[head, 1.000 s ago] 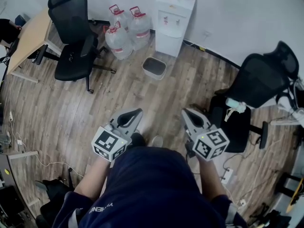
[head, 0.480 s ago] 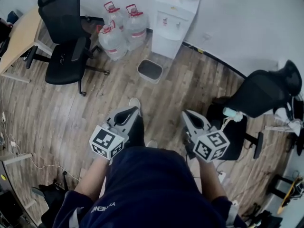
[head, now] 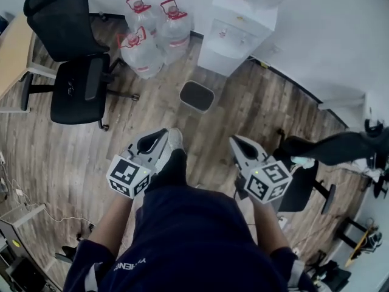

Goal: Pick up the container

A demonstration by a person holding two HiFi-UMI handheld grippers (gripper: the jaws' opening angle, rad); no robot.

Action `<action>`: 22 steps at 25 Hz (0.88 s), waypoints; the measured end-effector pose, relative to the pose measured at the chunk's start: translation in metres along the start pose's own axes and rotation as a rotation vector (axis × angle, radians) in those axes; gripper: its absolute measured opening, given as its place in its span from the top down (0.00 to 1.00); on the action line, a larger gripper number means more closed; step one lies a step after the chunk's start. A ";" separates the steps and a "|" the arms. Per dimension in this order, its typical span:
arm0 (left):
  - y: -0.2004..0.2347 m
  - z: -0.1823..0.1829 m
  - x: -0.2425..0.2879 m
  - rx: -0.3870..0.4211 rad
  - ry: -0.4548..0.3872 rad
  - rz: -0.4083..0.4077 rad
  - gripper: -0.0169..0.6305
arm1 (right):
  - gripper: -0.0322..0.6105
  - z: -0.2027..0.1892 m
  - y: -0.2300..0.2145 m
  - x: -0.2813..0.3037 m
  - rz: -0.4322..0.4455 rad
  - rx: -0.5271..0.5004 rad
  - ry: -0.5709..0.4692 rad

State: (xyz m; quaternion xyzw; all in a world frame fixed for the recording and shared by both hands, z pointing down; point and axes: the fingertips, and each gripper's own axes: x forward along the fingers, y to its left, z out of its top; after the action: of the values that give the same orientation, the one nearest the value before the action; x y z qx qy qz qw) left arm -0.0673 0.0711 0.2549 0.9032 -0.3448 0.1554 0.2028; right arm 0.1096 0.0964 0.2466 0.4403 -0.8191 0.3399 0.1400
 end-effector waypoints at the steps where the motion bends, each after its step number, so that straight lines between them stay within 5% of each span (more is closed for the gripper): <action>1: 0.020 0.007 0.006 -0.001 0.005 0.002 0.93 | 0.93 0.013 -0.003 0.016 -0.005 0.001 0.002; 10: 0.124 0.043 0.056 -0.014 0.033 -0.018 0.93 | 0.93 0.069 -0.041 0.102 -0.070 0.041 0.046; 22: 0.186 0.014 0.121 -0.104 0.132 0.009 0.93 | 0.93 0.091 -0.099 0.183 -0.060 -0.006 0.185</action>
State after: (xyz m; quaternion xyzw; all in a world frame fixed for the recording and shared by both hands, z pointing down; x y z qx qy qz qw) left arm -0.1068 -0.1293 0.3421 0.8777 -0.3423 0.1976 0.2710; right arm 0.0914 -0.1177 0.3200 0.4309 -0.7901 0.3725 0.2266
